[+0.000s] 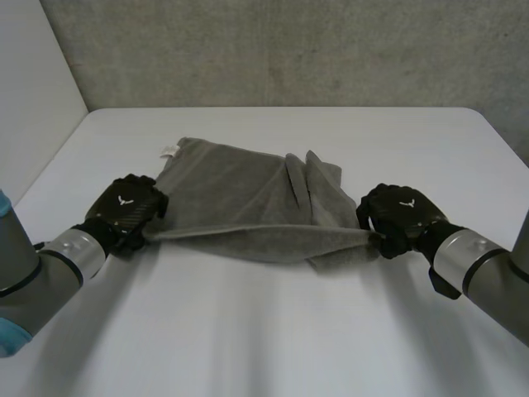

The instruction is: Fold the towel.

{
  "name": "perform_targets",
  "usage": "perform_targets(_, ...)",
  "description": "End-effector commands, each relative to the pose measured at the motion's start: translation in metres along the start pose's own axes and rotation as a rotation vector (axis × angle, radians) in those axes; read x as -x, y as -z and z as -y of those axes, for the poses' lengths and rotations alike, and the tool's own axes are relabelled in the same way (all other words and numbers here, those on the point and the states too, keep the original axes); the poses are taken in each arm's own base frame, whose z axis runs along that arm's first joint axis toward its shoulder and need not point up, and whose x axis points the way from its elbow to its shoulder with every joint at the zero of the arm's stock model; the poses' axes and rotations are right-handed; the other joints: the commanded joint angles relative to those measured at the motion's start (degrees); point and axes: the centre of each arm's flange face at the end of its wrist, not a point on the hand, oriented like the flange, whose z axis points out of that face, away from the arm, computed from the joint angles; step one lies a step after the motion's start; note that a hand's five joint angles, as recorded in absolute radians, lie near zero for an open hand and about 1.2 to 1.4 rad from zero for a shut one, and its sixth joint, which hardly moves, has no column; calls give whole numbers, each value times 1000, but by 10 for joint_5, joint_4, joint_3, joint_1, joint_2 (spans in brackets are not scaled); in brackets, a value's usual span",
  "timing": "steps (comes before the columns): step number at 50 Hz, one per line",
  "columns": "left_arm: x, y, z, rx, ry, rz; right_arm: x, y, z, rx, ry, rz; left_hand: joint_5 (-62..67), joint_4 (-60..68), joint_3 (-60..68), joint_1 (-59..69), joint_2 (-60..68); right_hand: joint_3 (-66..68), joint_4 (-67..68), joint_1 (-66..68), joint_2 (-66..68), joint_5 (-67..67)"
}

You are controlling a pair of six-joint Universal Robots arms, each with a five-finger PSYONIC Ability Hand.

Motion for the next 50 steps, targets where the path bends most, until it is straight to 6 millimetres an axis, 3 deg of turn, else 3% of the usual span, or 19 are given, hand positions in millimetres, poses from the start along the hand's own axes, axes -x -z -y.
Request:
perform_targets(1, 0, -3, 5, -26, -14, 3, -16, 8, 5, -17, -14, -29, -6, -38, -33, -17, -20, -30, -44, 49, 58, 34)
perform_targets(8, -2, -7, -4, -5, -6, -7, -31, 17, 17, -52, -22, -63, -4, -38, -33, -16, -18, -30, -44, 49, 58, 34)
perform_targets(18, 3, -14, -18, 38, -5, 46, -33, 18, 16, -51, -31, -62, 9, -38, -33, -2, -4, -30, -44, 49, 58, 34)
perform_targets(20, 7, -17, -19, 41, -11, 74, -34, 18, 16, -51, -31, -63, 28, -38, -33, 16, 14, -30, -44, 49, 58, 34)
perform_targets(21, 13, -19, -18, 44, -14, 103, -35, 18, 16, -51, -31, -66, 139, -38, -33, 128, 126, -30, -44, 49, 58, 34)
perform_targets(22, 17, -20, -14, 36, -20, 124, -36, 18, 18, -56, -27, -70, 373, -38, -33, 362, 360, -30, -44, 49, 58, 34)
perform_targets(23, 23, -19, -8, 23, -24, 145, -40, 19, 21, -64, -20, -82, 412, -38, -33, 401, 399, -30, -44, 49, 58, 34)
perform_targets(27, 30, -13, 13, -31, -44, 174, -48, 27, 35, -100, 0, -116, 413, -38, -33, 401, 399, -30, -44, 49, 58, 34)
perform_targets(29, 38, 2, 44, -113, -71, 211, -50, 41, 57, -147, 25, -135, 413, -38, -33, 401, 399, -30, -44, 49, 58, 34)
perform_targets(30, 38, 2, 45, -114, -71, 211, -50, 41, 57, -147, 25, -135, 413, -38, -33, 401, 399, -30, -44, 49, 58, 34)
perform_targets(32, 38, 26, 81, -207, -95, 226, -43, 60, 85, -209, 65, -131, 413, -38, -33, 401, 399, -30, -44, 49, 58, 34)
perform_targets(33, 38, 26, 82, -207, -95, 226, -43, 60, 85, -209, 65, -131, 413, -38, -33, 401, 399, -30, -44, 49, 58, 34)
perform_targets(35, 40, 52, 120, -327, -100, 248, -34, 80, 113, -284, 117, -109, 413, -38, -33, 401, 399, -30, -44, 49, 58, 34)
perform_targets(36, 40, 52, 120, -328, -100, 248, -34, 80, 114, -285, 117, -109, 413, -38, -33, 401, 399, -30, -44, 49, 58, 34)
perform_targets(37, 42, 62, 136, -384, -93, 247, -31, 86, 126, -313, 139, -95, 413, -38, -33, 401, 399, -30, -44, 49, 58, 34)
perform_targets(38, 42, 62, 136, -385, -93, 247, -30, 87, 126, -313, 139, -95, 413, -38, -33, 401, 399, -30, -44, 49, 58, 34)
perform_targets(40, 44, 74, 157, -458, -65, 227, -24, 95, 142, -334, 159, -52, 413, -38, -33, 401, 399, -30, -44, 49, 58, 34)
perform_targets(46, 43, 72, 159, -432, -15, 167, -31, 85, 143, -297, 174, -38, 413, -38, -33, 401, 399, -30, -44, 49, 58, 34)
perform_targets(50, 42, 42, 126, -302, 44, 115, -36, 53, 123, -181, 213, -6, 413, -38, -33, 401, 399, -30, -44, 49, 58, 34)
